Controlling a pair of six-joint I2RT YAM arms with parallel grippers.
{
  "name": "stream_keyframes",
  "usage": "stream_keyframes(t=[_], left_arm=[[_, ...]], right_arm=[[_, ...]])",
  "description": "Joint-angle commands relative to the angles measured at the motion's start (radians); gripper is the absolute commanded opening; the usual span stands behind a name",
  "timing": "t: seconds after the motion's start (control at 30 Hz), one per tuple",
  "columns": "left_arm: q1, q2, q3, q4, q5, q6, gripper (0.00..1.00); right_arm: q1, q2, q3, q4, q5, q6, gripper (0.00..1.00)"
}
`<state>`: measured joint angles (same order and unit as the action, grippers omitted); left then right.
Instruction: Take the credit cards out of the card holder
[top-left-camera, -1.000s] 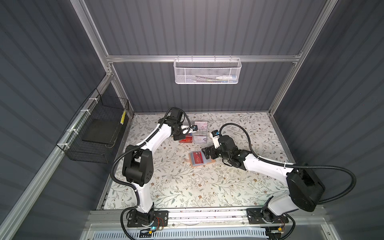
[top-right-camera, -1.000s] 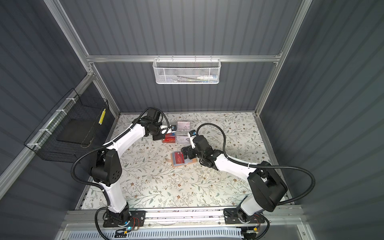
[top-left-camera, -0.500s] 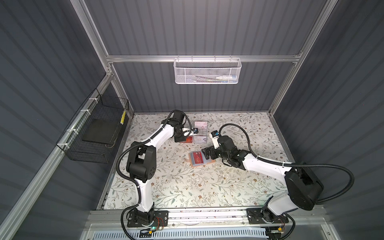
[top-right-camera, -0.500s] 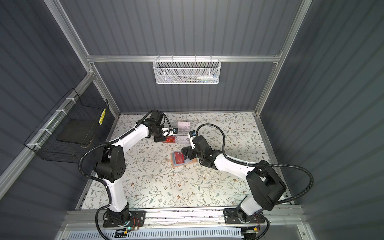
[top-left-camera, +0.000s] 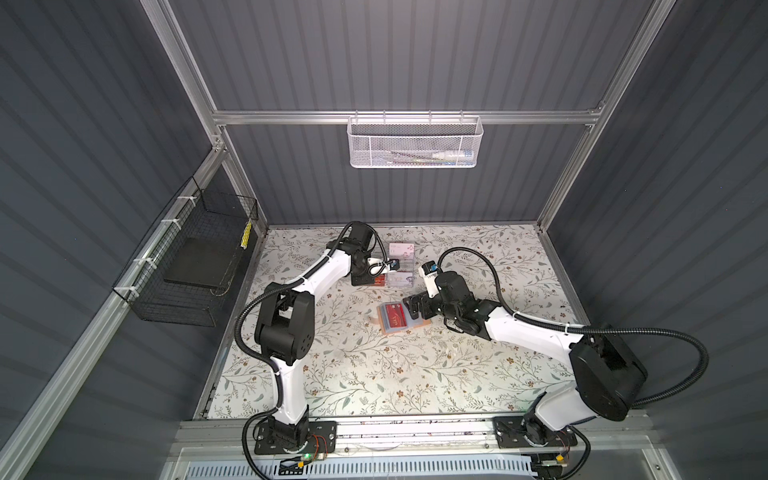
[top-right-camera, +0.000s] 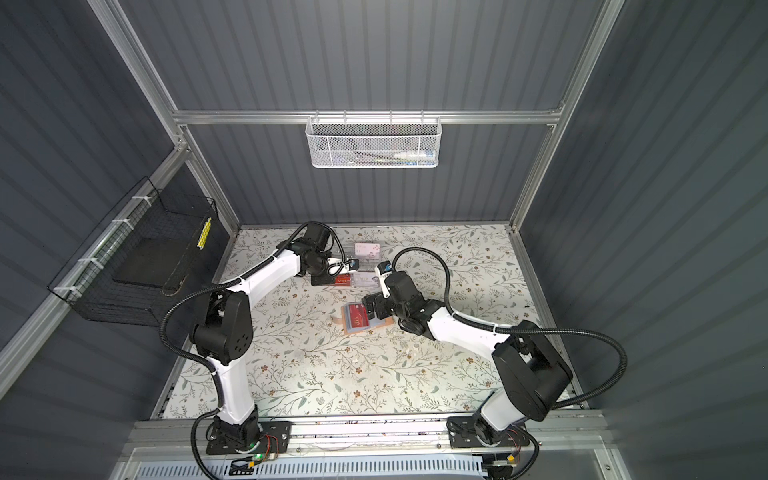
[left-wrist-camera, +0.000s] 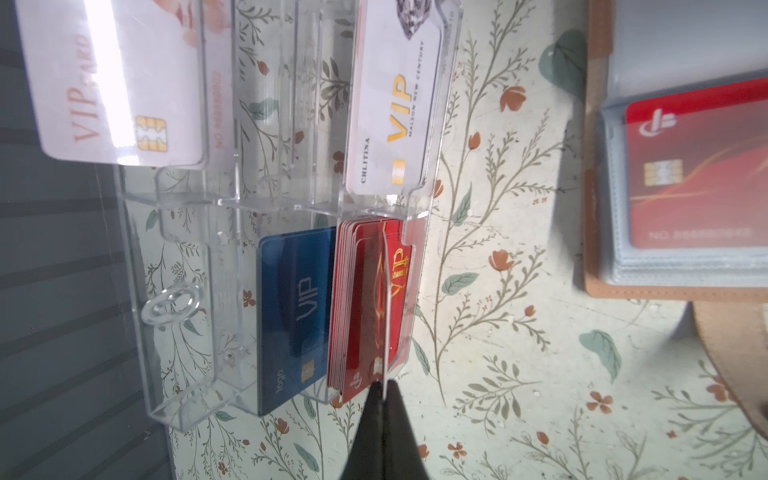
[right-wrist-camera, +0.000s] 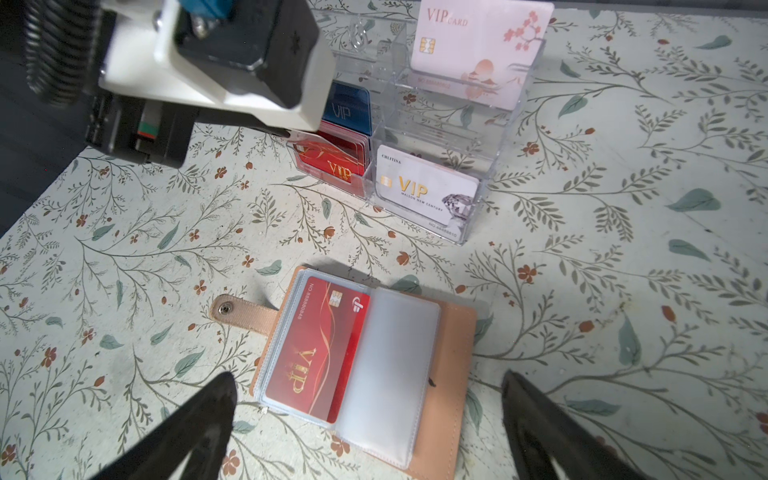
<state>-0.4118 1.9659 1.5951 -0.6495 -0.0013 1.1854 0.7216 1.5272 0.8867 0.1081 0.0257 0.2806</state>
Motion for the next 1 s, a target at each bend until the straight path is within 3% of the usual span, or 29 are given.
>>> stream_keyframes(t=[0.0,0.97], left_arm=[[-0.005,0.025,0.003,-0.032,-0.003,0.131,0.0],[0.007,0.051,0.007,-0.005,-0.04,0.19,0.0]], right_arm=[[0.004,0.01,0.021,0.002,-0.008,0.002,0.99],[0.004,0.014,0.026,-0.001,-0.026,0.005,0.99]])
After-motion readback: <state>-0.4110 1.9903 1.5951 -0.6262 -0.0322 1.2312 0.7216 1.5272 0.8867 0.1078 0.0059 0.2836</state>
